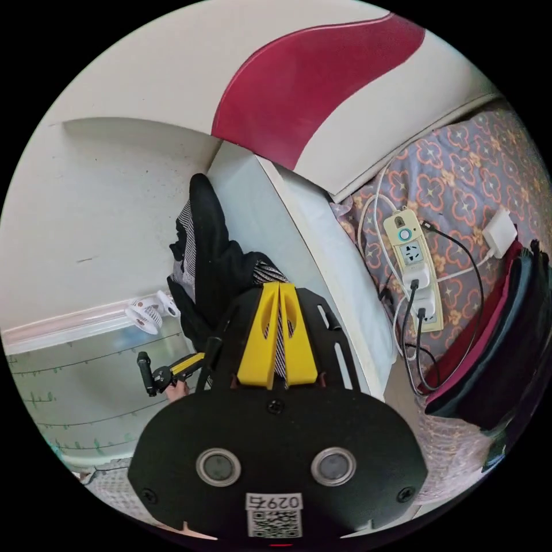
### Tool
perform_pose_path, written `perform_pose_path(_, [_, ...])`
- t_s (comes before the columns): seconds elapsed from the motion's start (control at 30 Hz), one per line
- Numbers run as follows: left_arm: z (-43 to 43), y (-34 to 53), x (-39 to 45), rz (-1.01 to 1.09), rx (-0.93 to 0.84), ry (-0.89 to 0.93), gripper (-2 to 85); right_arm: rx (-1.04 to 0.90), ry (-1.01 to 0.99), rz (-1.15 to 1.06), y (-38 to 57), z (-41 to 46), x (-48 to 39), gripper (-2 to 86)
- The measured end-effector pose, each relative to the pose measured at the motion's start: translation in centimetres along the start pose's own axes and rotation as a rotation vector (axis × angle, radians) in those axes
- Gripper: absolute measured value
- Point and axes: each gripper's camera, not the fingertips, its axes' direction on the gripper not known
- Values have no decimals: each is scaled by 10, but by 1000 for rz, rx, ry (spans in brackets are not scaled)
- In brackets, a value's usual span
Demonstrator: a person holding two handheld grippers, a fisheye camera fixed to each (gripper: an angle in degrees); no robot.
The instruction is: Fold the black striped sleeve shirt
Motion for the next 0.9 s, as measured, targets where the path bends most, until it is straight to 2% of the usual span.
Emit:
perform_pose_path(0.07, [-11, 8, -5, -39, -4, 27, -10, 40, 148, -87, 6, -7, -21, -5])
perform_pose_path(0.1, [-16, 12, -7, -60, 9, 26, -10, 51, 161, -111, 6, -9, -26, -4])
perform_pose_path(0.17, [-28, 22, -15, -98, 62, 35, -10, 37, 63, -170, -2, -5, -38, -4])
perform_pose_path(0.3, [-17, 18, -17, -82, -23, 20, -10, -75, 107, -166, -18, 20, -44, -5])
perform_pose_path(0.4, [-23, 23, -18, -100, -10, 30, -10, -20, 153, -131, -16, 7, -34, -5])
perform_pose_path(0.5, [-28, 29, -20, -127, 12, 53, -10, -15, 99, -68, -9, 4, -22, -5])
perform_pose_path(0.6, [-36, 37, -25, -138, 6, 88, -10, 98, 264, -62, 10, -5, -29, -5])
perform_pose_path(0.73, [-90, 82, -66, -351, 211, -109, -10, 52, 54, -201, 34, -1, -40, -4])
perform_pose_path(0.9, [-103, 111, -138, -543, 250, 39, -10, -58, 49, -298, 60, 42, -66, -5])
